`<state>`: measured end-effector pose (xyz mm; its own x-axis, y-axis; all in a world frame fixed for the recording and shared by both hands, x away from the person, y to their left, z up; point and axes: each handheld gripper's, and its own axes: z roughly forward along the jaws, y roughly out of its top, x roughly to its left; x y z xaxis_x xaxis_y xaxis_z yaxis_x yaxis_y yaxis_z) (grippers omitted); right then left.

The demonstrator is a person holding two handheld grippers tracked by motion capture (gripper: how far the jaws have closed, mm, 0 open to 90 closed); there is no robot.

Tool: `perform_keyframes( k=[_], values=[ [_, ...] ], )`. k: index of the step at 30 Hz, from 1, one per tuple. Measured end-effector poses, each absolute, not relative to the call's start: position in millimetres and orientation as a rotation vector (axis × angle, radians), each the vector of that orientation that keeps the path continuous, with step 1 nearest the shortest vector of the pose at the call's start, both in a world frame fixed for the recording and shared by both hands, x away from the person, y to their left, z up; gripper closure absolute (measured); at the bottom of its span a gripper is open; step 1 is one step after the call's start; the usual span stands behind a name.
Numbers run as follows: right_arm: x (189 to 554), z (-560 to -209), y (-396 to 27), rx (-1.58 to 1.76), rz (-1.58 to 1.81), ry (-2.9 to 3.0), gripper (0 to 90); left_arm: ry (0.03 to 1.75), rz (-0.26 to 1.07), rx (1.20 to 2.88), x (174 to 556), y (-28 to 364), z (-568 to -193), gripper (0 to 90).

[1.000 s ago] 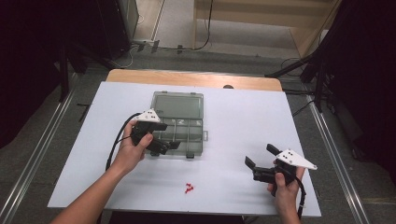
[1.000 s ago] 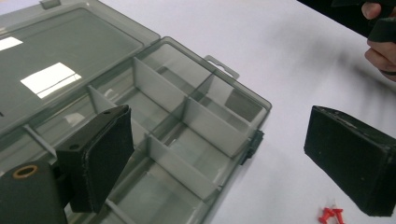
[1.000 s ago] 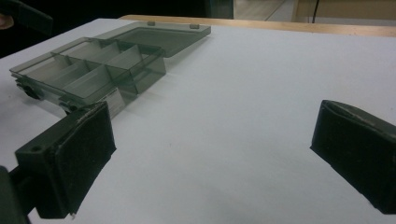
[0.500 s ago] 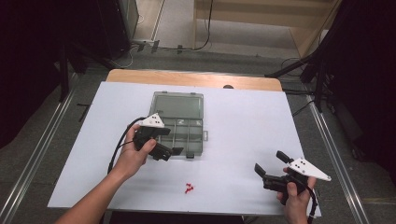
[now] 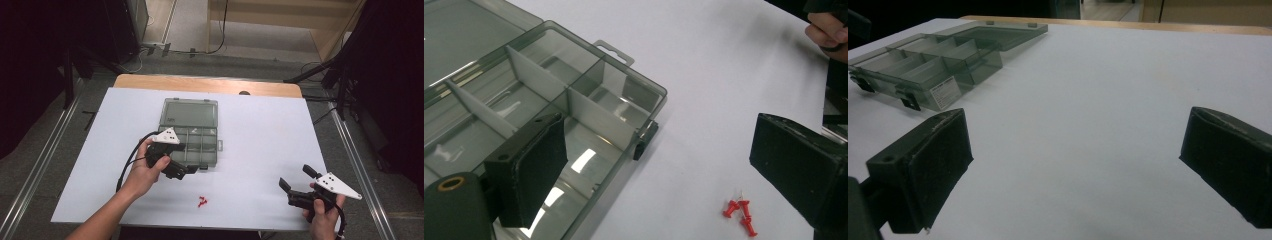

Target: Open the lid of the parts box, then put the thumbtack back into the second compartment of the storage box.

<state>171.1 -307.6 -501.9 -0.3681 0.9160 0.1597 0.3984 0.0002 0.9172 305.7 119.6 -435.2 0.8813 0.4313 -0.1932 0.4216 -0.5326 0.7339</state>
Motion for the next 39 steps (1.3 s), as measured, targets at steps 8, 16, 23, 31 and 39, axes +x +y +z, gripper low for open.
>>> perform_keyframes(
  k=[8, 16, 23, 31, 39],
  values=[
    [168.3, -501.7, -313.7, 1.357, 1.362, 1.76, 0.2, 0.587, 0.004, 2.211, 297.1, 110.9, -433.6, 7.7],
    [166.8, -501.8, -317.1, 1.349, 1.362, 1.753, 0.3, 0.588, -0.019, 2.252, 284.5, 106.2, -439.8, 7.8],
    [165.7, -503.0, -317.3, 1.35, 1.372, 1.757, 0.4, 0.579, -0.057, 2.291, 272.1, 104.5, -446.9, 7.9],
    [166.6, -505.6, -316.7, 1.342, 1.375, 1.767, 0.9, 0.588, -0.027, 2.358, 256.4, 100.7, -453.9, 8.4],
    [166.0, -505.3, -315.7, 1.338, 1.373, 1.769, 1.2, 0.611, -0.01, 2.394, 246.1, 100.3, -461.8, 31.0]
  ],
)
